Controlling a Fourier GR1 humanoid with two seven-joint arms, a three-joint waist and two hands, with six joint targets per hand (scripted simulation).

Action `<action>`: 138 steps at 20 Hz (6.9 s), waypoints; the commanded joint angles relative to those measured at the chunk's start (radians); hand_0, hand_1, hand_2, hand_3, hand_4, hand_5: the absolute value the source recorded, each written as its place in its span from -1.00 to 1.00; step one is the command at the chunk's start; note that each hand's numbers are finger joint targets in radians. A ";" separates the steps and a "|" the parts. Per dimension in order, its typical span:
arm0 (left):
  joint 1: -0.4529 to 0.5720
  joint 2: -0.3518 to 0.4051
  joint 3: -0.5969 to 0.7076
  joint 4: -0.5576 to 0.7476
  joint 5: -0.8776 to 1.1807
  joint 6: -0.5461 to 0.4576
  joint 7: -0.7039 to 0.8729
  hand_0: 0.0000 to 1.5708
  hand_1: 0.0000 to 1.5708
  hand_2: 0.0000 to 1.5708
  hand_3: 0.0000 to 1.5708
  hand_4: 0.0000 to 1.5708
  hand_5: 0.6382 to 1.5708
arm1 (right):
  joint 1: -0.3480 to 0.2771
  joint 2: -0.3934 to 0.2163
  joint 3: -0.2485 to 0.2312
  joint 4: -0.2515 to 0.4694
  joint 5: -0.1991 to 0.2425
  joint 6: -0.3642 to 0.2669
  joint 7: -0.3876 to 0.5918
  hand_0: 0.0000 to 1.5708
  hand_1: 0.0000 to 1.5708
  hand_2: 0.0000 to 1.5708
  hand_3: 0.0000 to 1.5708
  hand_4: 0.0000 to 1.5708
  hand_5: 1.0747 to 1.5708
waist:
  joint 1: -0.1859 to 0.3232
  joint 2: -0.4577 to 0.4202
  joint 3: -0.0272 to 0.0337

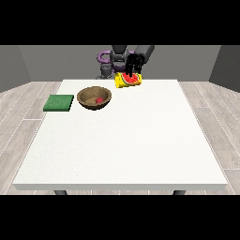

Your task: Pick the cup and pour the ball into the bowl, then pick the bowl and place it on the pad

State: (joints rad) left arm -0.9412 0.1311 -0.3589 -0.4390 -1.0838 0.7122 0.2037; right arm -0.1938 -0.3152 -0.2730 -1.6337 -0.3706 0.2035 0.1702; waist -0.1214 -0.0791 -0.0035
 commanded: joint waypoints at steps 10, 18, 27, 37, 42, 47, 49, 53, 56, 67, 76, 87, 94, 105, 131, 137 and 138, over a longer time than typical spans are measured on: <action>0.339 0.005 0.370 -0.364 0.718 -0.017 -0.651 0.91 0.91 1.00 1.00 0.87 0.77 | 0.031 0.038 -0.012 -0.162 -0.016 -0.040 -0.023 -1.00 -1.00 -1.00 -1.00 -0.47 0.98 | 0.064 0.151 -0.0105; 0.326 -0.055 0.603 -0.506 1.198 -0.509 -0.802 -0.48 -0.48 -1.00 -1.00 -0.67 1.00 | 0.048 0.070 0.003 -0.192 0.021 -0.087 -0.023 -1.00 -1.00 -1.00 -1.00 -0.33 0.97 | 0.143 0.235 -0.0096; 0.237 0.272 0.750 -0.382 1.376 -0.935 -0.806 -1.00 -1.00 -1.00 -1.00 -1.00 0.93 | -0.019 0.124 0.085 -0.277 0.129 -0.186 -0.015 -1.00 -1.00 -1.00 -1.00 -0.37 0.99 | 0.134 0.408 0.0023; 0.044 0.497 0.734 -0.443 1.370 -0.953 -0.507 -1.00 -1.00 -1.00 -1.00 -1.00 0.90 | -0.042 0.191 0.074 0.123 0.127 -0.114 -0.260 -1.00 -1.00 -1.00 -1.00 -0.49 0.99 | 0.161 0.413 0.0060; 0.031 0.519 0.735 -0.488 1.371 -0.933 -0.483 -1.00 -1.00 -1.00 -1.00 -1.00 0.92 | -0.090 0.132 -0.011 0.346 0.073 -0.016 -0.377 -1.00 -1.00 -1.00 -1.00 -0.57 1.00 | 0.135 0.426 0.0055; -0.039 0.588 0.732 -0.511 1.407 -0.979 -0.352 -1.00 -1.00 -1.00 -1.00 -1.00 0.95 | -0.138 0.179 -0.001 0.521 0.129 -0.074 -0.443 -1.00 -1.00 -1.00 -1.00 -0.64 1.00 | 0.179 0.404 0.0054; -0.062 0.611 0.757 -0.503 1.411 -0.954 -0.364 -1.00 -1.00 -1.00 -1.00 -1.00 0.94 | -0.165 0.156 -0.001 0.575 0.115 -0.012 -0.484 -1.00 -1.00 -1.00 -1.00 -0.61 0.99 | 0.141 0.438 0.0050; -0.109 0.622 0.756 -0.504 1.424 -0.933 -0.313 -1.00 -1.00 -1.00 -1.00 -1.00 0.92 | -0.267 0.155 -0.010 0.668 0.102 -0.045 -0.424 -1.00 -1.00 -1.00 -1.00 -0.48 1.00 | 0.131 0.425 0.0047; -0.100 0.653 0.766 -0.517 1.446 -0.962 -0.278 -1.00 -1.00 -1.00 -1.00 -1.00 0.93 | -0.271 0.112 -0.054 0.750 0.072 0.002 -0.455 -1.00 -1.00 -1.00 -1.00 -0.49 1.00 | 0.145 0.423 0.0049; -0.170 0.699 0.783 -0.561 1.506 -1.002 -0.236 -1.00 -1.00 -1.00 -1.00 -1.00 0.91 | -0.293 0.127 -0.071 0.792 0.095 -0.042 -0.557 -1.00 -1.00 -1.00 -1.00 -0.63 0.98 | 0.211 0.508 0.0054; -0.190 0.650 0.744 -0.575 1.497 -0.987 -0.236 -1.00 -1.00 -1.00 -1.00 -1.00 0.93 | -0.273 0.251 0.003 0.711 0.190 -0.223 -0.487 -1.00 -1.00 -1.00 -1.00 -0.44 1.00 | 0.262 0.483 0.0037; -0.179 0.666 0.760 -0.530 1.520 -1.031 -0.241 -1.00 -1.00 -1.00 -1.00 -1.00 0.95 | -0.171 0.177 0.056 0.644 0.357 -0.401 -0.351 1.00 1.00 1.00 1.00 0.50 0.50 | 0.274 0.464 0.0008; -0.095 0.700 0.789 -0.370 1.486 -1.049 -0.293 -1.00 -1.00 -1.00 -1.00 -1.00 0.94 | -0.242 0.026 0.141 0.452 0.451 -0.388 0.031 1.00 1.00 1.00 1.00 0.60 0.54 | 0.173 0.310 -0.0002; -0.013 0.783 0.848 -0.344 1.500 -1.105 -0.409 -1.00 -1.00 -1.00 -1.00 -1.00 0.93 | -0.339 -0.096 0.074 0.559 0.419 -0.265 0.014 1.00 1.00 1.00 1.00 0.65 0.77 | 0.147 0.400 0.0038; -0.066 0.828 0.839 -0.635 1.579 -0.993 -0.254 -1.00 -1.00 -1.00 -1.00 -1.00 0.92 | -0.533 -0.395 -0.141 1.085 0.346 -0.058 -0.361 1.00 1.00 1.00 -0.59 0.63 0.94 | 0.170 0.570 0.0066; -0.020 0.819 0.841 -0.563 1.580 -1.003 -0.256 -1.00 -1.00 -1.00 -1.00 -1.00 0.92 | -0.547 -0.433 -0.130 1.079 0.335 0.022 -0.313 1.00 1.00 1.00 0.13 0.60 0.98 | 0.127 0.488 0.0042; -0.015 0.803 0.826 -0.604 1.576 -0.990 -0.253 -1.00 -1.00 -1.00 -1.00 -1.00 0.92 | -0.565 -0.452 -0.125 1.098 0.349 0.009 -0.285 1.00 1.00 1.00 0.12 0.58 0.99 | 0.154 0.481 0.0044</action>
State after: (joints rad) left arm -0.9751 0.9705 0.4936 -1.0124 0.4980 -0.2989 -0.0565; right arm -0.7167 -0.7358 -0.4086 -0.5588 -0.0322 0.1953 -0.1665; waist 0.0206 0.4368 0.0015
